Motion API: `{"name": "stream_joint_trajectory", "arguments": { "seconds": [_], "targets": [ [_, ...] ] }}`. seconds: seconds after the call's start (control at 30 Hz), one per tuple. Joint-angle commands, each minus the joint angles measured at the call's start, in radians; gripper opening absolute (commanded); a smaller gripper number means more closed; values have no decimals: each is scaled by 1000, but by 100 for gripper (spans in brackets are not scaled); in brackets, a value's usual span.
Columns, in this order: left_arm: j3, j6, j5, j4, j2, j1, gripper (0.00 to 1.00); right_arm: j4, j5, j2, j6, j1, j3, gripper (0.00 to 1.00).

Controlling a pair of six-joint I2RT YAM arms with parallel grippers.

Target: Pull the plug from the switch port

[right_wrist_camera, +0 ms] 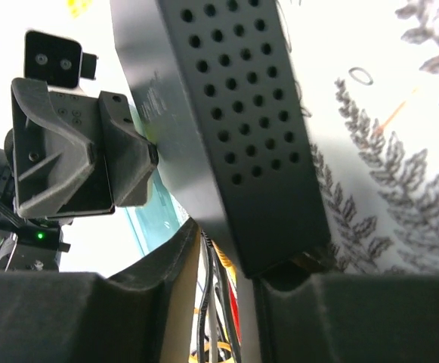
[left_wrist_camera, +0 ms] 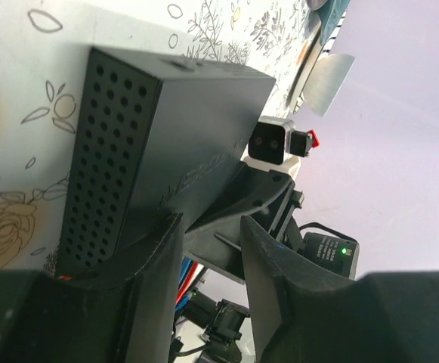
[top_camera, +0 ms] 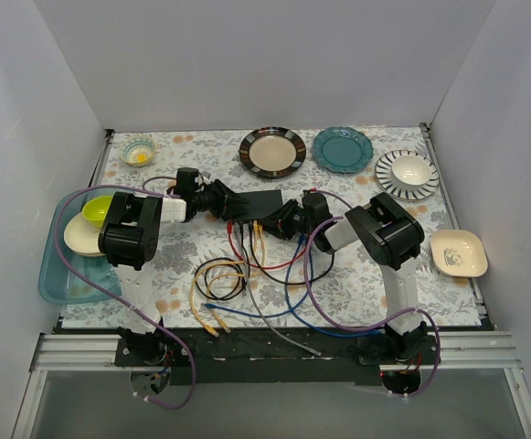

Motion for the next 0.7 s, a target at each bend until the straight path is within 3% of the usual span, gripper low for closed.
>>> {"name": "stream_joint_trajectory", "arguments": {
  "seconds": [0.0,0.13,0.43,0.67],
  "targets": [
    [-39,59,-67,-94,-49,5,37,18,42,58,88,-20,-12,30],
    [-45,60,-67,-95,-55,5,37,13,25,69,71,-22,3,17],
    [-91,11,-24,-37,-54,2,37,-18,-27,28,-74,-19,-49,1],
    [-115,-29,5,26,-28,-5,37,-171,-73,-24,-270,-13,-78,1]
  ]
}}
